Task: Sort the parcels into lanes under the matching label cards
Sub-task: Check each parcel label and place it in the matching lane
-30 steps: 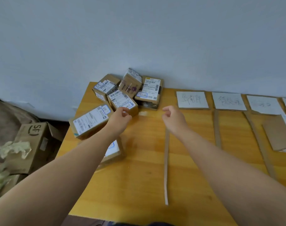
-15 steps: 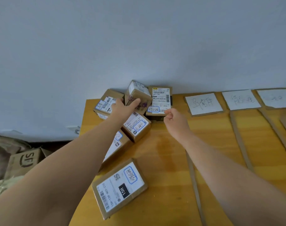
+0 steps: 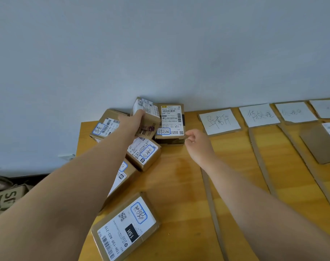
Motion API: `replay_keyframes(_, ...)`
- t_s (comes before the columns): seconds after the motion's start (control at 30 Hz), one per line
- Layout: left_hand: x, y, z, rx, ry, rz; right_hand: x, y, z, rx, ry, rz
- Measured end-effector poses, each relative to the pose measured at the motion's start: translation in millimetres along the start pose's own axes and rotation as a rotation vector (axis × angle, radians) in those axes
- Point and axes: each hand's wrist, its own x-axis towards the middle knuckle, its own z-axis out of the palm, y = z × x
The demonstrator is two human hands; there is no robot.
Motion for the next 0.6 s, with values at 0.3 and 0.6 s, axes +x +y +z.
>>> replay_keyframes(0.3, -68.0, -14.2, -12.1, -0.291, -0.289, 0.114, -27.3, -19.0, -22.5, 0.362, -0.075, -0.007)
replay_keyframes(0.6, -154.1, -24.8, 38.3, -0.299, -0.536, 0.265, -66.7, -26.0, -82.8, 0.810, -0.141, 0.012)
